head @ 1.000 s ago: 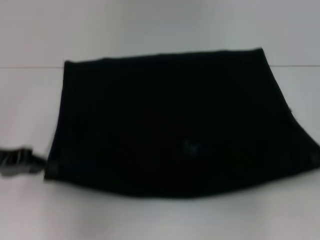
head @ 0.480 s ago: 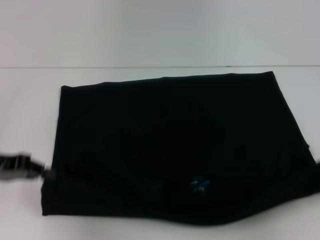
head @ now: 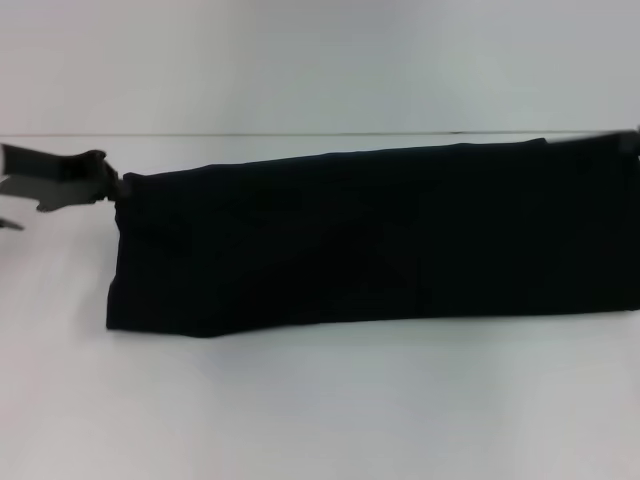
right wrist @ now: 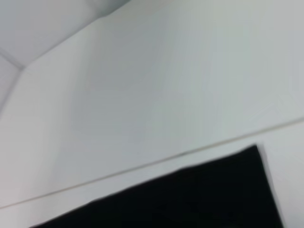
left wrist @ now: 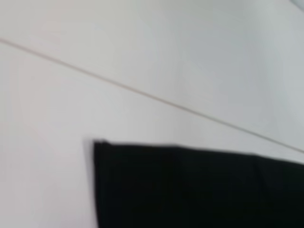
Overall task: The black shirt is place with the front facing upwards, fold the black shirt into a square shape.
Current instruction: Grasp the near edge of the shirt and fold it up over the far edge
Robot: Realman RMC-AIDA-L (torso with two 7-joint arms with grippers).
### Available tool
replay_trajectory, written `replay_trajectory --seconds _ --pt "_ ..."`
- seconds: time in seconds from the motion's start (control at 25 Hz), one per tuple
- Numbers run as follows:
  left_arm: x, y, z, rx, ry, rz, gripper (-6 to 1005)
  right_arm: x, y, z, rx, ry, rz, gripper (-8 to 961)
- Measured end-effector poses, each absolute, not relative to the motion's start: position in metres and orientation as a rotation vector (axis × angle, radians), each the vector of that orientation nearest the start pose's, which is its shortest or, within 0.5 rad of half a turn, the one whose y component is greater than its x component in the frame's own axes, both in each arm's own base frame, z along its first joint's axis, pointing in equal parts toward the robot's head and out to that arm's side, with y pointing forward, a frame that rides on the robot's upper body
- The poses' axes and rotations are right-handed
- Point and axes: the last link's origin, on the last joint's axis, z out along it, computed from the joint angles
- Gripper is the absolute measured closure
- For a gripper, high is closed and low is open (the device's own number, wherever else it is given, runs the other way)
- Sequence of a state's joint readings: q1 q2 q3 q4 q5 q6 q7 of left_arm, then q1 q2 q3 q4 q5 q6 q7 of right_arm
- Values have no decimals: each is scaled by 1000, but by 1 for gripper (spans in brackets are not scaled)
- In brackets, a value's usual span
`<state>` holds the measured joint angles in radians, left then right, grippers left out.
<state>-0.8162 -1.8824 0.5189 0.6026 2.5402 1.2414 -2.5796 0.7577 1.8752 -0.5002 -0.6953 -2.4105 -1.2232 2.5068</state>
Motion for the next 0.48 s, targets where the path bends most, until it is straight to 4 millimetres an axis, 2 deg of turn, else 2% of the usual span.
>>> replay_trajectory --seconds 0.08,0.24,0.36,0.48 --pt "-276 446 76 -1894 -1729 -287 954 279 452 105 -1874 1596 458 910" --pt "-273 455 61 -1836 -1683 -260 952 272 473 72 -1824 1512 389 910" --pt "-273 459 59 -1805 -1669 -276 951 262 484 57 -1806 1434 365 910" --pt "-274 462 61 -1782 -1656 -290 950 256 490 53 -1792 1375 358 910"
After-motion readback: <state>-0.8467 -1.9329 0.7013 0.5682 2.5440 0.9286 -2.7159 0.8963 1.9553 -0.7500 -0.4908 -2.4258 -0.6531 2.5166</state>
